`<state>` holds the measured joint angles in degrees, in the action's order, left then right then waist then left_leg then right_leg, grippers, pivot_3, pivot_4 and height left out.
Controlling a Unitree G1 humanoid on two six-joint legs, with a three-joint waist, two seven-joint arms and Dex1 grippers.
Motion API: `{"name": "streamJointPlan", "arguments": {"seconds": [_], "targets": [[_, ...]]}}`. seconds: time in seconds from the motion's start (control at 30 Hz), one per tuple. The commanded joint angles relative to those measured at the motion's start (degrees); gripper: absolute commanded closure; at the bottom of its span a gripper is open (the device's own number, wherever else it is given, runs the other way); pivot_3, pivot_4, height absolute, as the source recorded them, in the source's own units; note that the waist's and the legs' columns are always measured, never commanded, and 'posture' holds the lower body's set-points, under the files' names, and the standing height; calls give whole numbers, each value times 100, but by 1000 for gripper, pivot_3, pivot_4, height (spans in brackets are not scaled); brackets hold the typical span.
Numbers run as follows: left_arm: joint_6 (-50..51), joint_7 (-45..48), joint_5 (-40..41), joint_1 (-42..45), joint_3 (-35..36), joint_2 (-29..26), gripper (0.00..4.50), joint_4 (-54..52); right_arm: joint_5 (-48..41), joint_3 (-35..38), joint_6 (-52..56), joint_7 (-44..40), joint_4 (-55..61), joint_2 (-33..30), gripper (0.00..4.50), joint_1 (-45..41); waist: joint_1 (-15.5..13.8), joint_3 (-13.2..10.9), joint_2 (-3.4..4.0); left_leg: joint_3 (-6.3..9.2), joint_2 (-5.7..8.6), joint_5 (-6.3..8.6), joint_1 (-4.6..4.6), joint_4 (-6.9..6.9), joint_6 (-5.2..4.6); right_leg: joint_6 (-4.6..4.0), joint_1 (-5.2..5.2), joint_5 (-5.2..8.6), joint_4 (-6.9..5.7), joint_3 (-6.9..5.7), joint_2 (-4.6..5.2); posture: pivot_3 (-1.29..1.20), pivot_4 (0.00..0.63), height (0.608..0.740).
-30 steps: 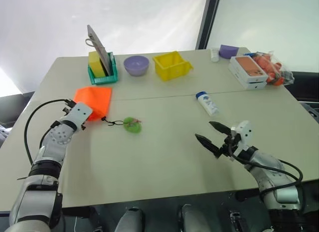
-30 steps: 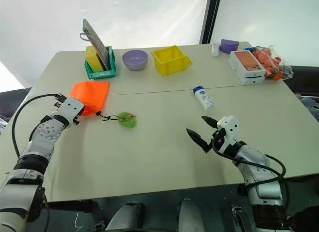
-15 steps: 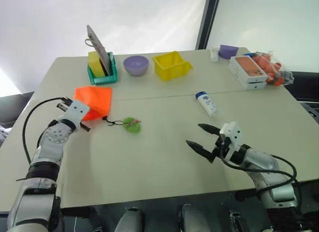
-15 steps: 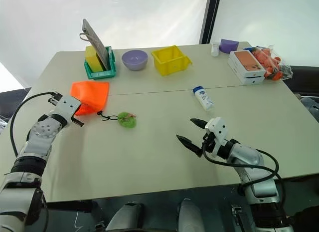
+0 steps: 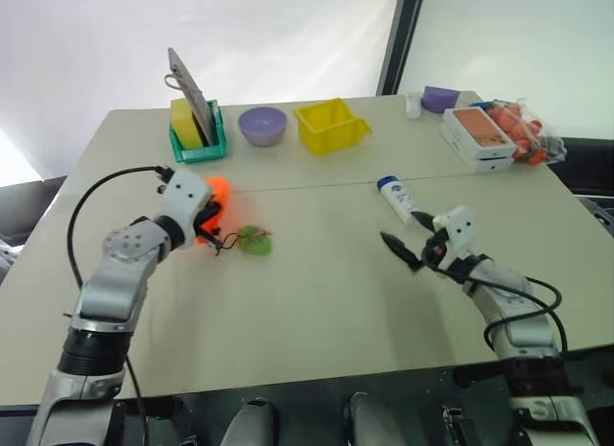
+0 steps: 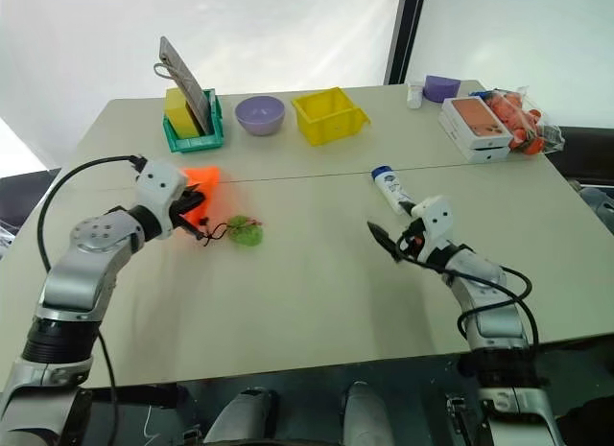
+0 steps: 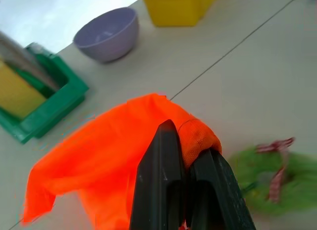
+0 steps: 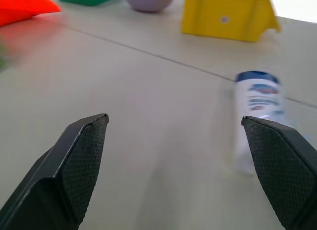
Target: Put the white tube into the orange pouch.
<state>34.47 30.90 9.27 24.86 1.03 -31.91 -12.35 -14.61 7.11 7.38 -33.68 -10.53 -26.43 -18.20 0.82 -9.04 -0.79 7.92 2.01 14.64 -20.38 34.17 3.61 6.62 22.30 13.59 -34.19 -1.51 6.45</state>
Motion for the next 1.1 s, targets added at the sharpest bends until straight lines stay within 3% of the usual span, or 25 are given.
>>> {"name": "streamJointPlan", "arguments": {"seconds": [0.03, 0.3, 0.5, 0.73, 0.83, 0.97, 1.1], "targets": [[690, -17, 309, 210, 46, 68, 4449, -632, 238, 176, -183, 500, -527, 43, 0, -376, 8, 0, 0, 0, 0, 0, 0, -1, 0, -2, 1, -1, 0, 0, 0, 0, 150, 740], [1285, 108, 672, -78, 242, -98, 4449, -1017, 460, 63, -438, 678, -1939, 148, 0, -1130, 39, -1, 3, -3, 1, -1, 3, 0, -1, -4, -1, -2, 1, 4, -1, 0, 150, 740], [905, 352, 755, -881, 427, -387, 4449, -900, 582, 50, -751, 714, -2849, 296, 0, -1612, 42, -4, 10, -3, -1, -1, 3, -2, -1, -6, 1, -2, 1, 7, -4, 0, 150, 740], [718, 252, 824, -1100, 547, -296, 4449, -809, 617, 99, -1145, 746, -3697, 341, 0, -2028, 13, -4, 9, -2, 1, -2, 2, 4, 1, -10, -5, -3, 3, 11, -3, 0, 150, 740], [642, 218, 787, -1137, 512, -257, 4500, -772, 604, 117, -1255, 706, -3911, 360, 857, -2135, 30, -4, 9, -2, 1, -2, 2, 0, 1, -10, -2, -3, 2, 11, -4, 0, 150, 740], [567, 191, 795, -1166, 497, -186, 4500, -758, 610, 114, -1360, 712, -4027, 383, 2828, -2186, 40, -3, 9, -3, 1, -2, 3, 0, 1, -9, -2, -4, 3, 13, -4, 0, 150, 740], [477, 203, 782, -1175, 451, -132, 4500, -720, 617, 105, -1453, 727, -3973, 406, 2828, -2149, 36, -3, 10, -3, 0, -2, 4, 1, 1, -10, -3, -4, -1, 13, -4, 0, 150, 740]]}}
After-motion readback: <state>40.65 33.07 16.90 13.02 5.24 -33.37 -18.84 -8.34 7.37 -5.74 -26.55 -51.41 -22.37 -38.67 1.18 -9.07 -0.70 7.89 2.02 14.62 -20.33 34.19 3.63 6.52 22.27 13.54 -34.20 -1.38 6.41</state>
